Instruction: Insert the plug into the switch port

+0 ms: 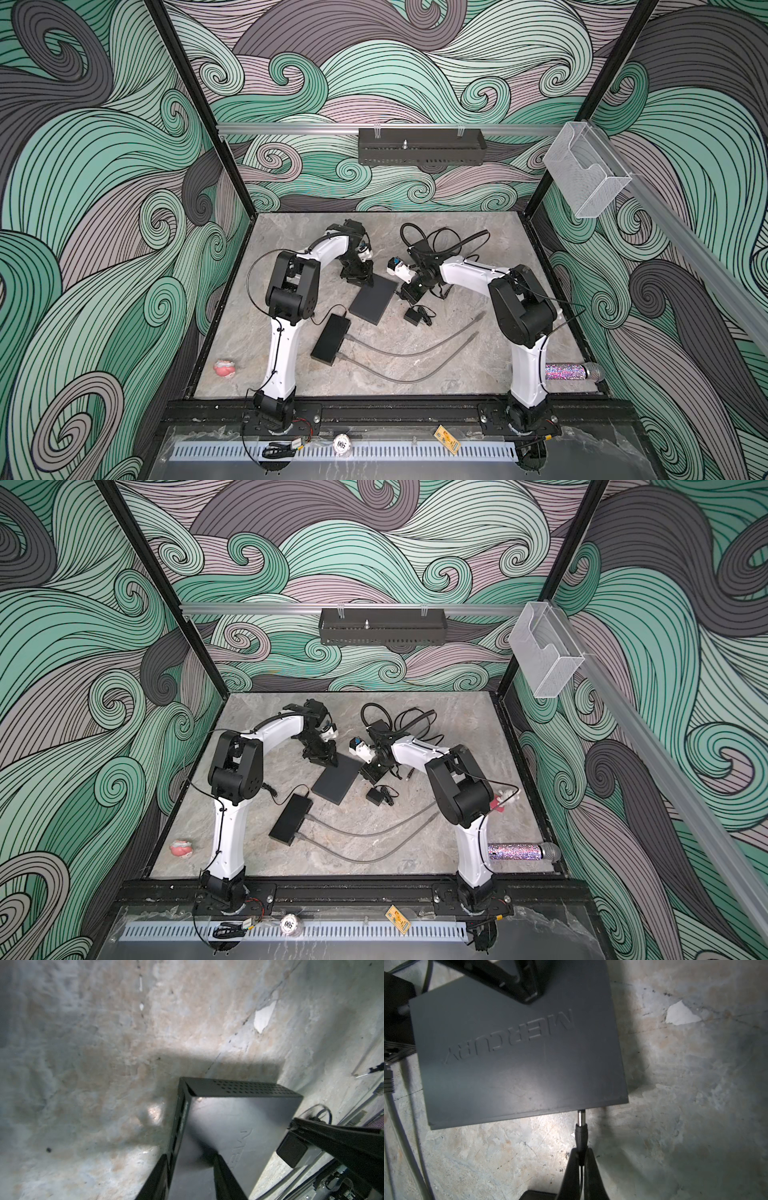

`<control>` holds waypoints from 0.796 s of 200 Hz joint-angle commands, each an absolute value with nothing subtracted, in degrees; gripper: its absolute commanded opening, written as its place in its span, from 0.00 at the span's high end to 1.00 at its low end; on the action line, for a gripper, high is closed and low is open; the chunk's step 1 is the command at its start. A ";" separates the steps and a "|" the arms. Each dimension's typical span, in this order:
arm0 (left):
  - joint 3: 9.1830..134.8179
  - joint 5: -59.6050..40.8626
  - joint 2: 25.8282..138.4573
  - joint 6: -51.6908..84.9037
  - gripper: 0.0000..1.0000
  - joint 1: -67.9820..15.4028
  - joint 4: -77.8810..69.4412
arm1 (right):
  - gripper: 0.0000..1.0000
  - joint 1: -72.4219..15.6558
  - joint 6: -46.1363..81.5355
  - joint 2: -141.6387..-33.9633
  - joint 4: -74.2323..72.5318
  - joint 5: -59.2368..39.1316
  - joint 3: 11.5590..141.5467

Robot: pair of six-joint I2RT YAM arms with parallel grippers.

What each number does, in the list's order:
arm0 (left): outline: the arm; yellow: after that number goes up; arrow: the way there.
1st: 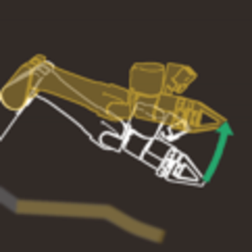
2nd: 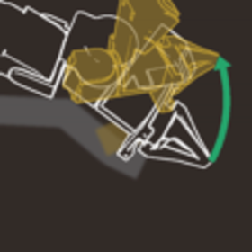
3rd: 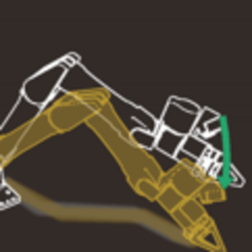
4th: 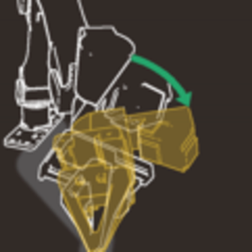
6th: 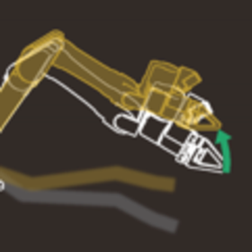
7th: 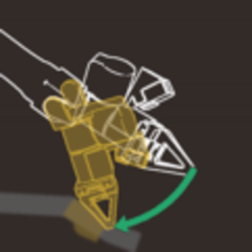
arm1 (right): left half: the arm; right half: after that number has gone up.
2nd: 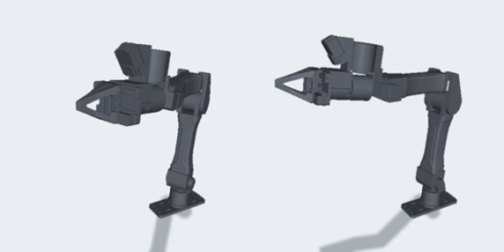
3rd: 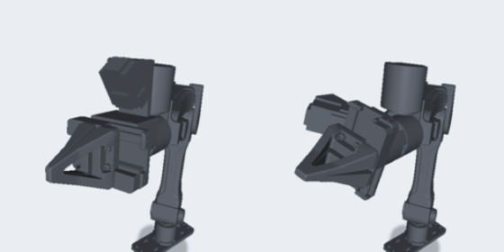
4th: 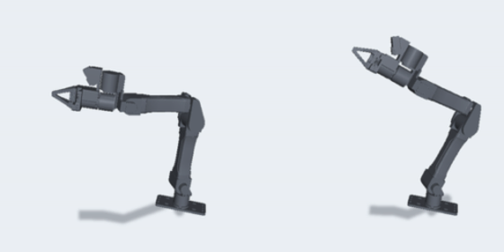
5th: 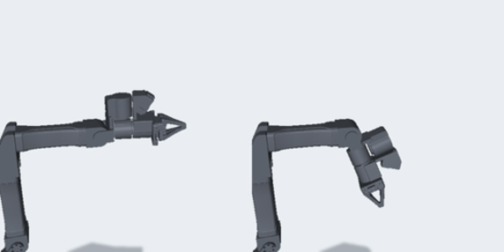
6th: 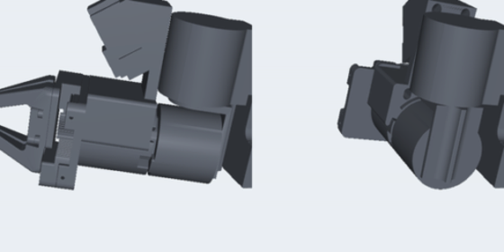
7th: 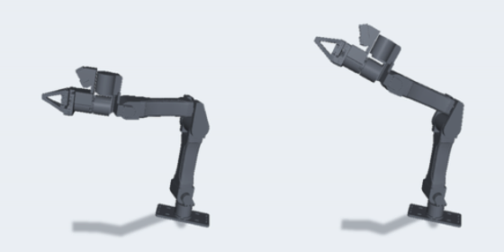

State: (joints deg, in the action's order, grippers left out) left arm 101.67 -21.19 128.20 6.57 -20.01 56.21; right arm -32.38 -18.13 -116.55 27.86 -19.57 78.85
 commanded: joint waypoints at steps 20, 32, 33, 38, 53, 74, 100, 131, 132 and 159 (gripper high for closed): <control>102.13 -19.37 131.17 5.78 0.64 -20.85 58.51 | 1.00 -32.35 -17.67 -117.62 26.24 -19.02 79.65; 102.15 -19.42 131.18 5.79 0.64 -20.83 58.53 | 1.00 -32.26 -17.63 -117.21 25.51 -19.23 78.92; 102.14 -19.42 131.16 5.80 0.64 -20.83 58.49 | 1.00 -32.26 -17.65 -117.18 25.41 -19.28 78.88; 102.17 -19.49 131.14 5.75 0.64 -20.84 58.53 | 1.00 -32.26 -17.62 -117.08 25.18 -19.40 78.84; 102.22 -19.51 131.15 5.75 0.64 -20.83 58.52 | 1.00 -32.21 -17.58 -117.11 25.18 -19.89 78.99; 102.15 -19.51 131.14 5.74 0.64 -20.87 58.47 | 1.00 -32.21 -17.74 -117.25 25.09 -20.00 79.21; 102.28 -19.76 131.22 5.47 0.64 -20.83 58.56 | 1.00 -32.15 -17.99 -117.89 24.65 -20.90 80.14; 102.64 -20.71 131.82 4.16 0.65 -20.93 59.10 | 1.00 -31.98 -19.15 -120.16 25.68 -21.73 83.40; 102.65 -20.82 131.87 4.10 0.66 -20.92 59.08 | 1.00 -31.99 -19.24 -120.24 25.72 -21.72 83.49; 102.59 -21.25 132.19 3.19 0.67 -21.17 59.20 | 1.00 -31.90 -21.77 -121.79 26.74 -22.01 86.13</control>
